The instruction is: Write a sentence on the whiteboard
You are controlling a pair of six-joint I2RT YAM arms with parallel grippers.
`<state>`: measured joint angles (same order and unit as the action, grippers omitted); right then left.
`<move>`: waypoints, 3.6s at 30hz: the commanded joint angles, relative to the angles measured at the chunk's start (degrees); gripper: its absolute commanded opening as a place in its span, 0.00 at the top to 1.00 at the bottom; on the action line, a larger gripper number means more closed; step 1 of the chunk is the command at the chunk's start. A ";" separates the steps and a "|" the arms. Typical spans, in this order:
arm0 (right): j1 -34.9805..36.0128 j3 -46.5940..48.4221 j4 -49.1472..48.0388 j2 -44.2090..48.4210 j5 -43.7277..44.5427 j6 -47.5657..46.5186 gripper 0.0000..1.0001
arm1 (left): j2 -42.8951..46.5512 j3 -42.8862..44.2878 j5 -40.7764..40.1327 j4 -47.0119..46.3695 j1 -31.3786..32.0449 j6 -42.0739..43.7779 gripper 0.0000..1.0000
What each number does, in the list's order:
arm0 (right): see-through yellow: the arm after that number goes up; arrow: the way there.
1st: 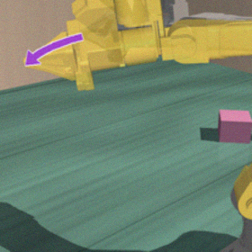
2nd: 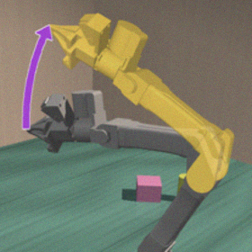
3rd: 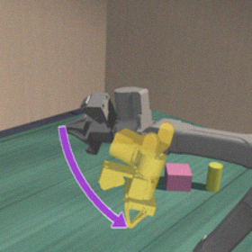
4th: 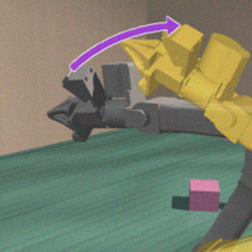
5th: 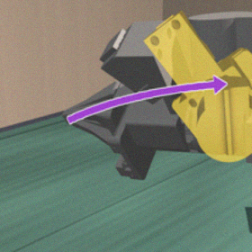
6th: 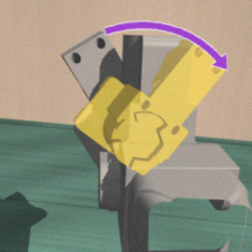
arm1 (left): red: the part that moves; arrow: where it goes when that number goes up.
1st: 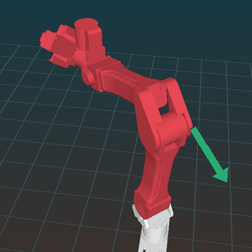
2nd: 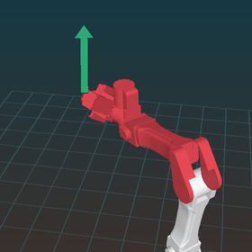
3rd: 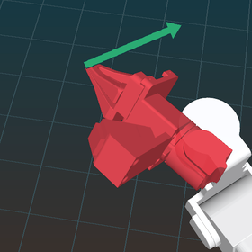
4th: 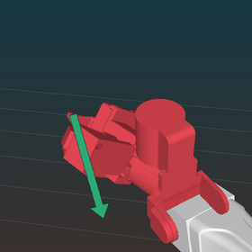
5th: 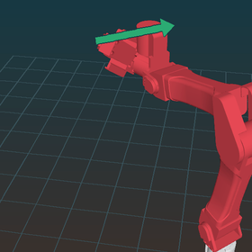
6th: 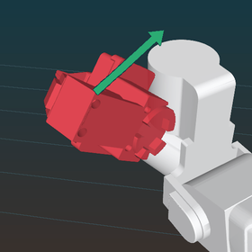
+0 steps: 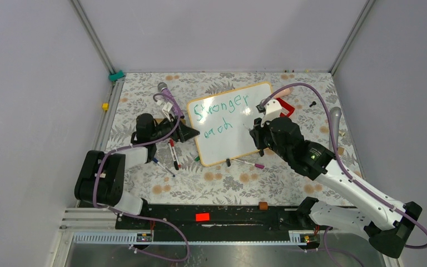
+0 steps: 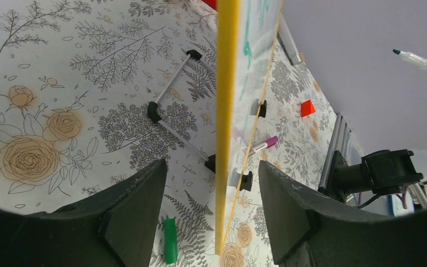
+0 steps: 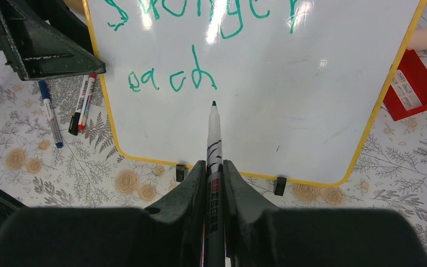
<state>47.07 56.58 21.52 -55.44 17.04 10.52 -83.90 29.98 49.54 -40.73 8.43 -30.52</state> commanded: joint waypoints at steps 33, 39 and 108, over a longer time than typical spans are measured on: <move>-0.31 1.38 1.39 -5.11 4.04 1.10 1.00 | -18.37 16.68 22.46 -5.62 3.66 -1.49 1.00; -0.59 6.04 6.67 -10.30 11.47 3.35 1.00 | -18.85 16.88 22.41 -7.29 3.79 -3.42 1.00; -4.20 14.75 1.06 -27.43 -0.82 -0.22 1.00 | -15.56 17.13 18.18 5.68 4.05 6.94 1.00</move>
<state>42.44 72.07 22.00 -84.55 14.11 10.33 -100.42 47.62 66.61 -39.00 11.05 -28.91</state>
